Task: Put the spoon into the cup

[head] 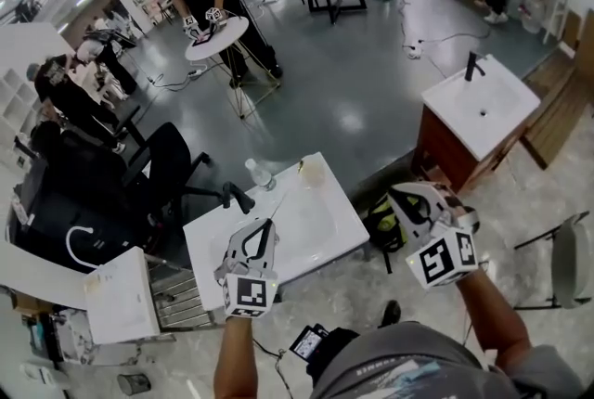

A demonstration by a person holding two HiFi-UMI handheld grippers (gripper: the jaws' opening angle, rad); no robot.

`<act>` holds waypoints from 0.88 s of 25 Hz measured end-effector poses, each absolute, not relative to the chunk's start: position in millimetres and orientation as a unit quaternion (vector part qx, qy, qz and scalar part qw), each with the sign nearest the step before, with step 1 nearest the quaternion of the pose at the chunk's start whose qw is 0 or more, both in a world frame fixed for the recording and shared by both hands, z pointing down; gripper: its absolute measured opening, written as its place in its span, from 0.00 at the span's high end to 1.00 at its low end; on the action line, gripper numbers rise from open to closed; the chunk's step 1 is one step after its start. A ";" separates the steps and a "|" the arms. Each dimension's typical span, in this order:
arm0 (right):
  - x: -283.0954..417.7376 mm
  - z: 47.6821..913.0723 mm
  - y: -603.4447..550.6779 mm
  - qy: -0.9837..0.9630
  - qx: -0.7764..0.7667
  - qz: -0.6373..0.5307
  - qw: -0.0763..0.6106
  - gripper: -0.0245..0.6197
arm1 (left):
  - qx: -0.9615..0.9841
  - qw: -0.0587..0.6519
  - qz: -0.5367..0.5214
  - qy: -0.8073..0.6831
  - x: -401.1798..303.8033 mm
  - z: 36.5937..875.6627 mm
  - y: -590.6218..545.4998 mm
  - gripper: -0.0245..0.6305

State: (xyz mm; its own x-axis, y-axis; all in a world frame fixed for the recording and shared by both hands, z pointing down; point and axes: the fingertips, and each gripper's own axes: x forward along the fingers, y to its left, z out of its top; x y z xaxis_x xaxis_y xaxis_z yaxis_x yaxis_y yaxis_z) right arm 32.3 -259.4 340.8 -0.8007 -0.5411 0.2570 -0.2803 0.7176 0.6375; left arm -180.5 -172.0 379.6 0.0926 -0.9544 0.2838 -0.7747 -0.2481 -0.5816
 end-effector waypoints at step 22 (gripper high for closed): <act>-17.6 375.4 -329.1 -0.903 0.216 -0.275 0.250 0.91 | -0.739 0.106 -0.306 0.591 -222.8 422.7 -252.1 0.96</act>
State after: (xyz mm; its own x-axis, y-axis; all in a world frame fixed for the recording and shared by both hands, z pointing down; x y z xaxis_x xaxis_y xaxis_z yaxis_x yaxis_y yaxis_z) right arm -17.6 -329.1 375.4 -0.7815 -0.5277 0.3329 -0.2529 0.7556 0.6042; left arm -222.8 -252.1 422.7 0.1147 -0.9378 0.3277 -0.8085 -0.2798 -0.5177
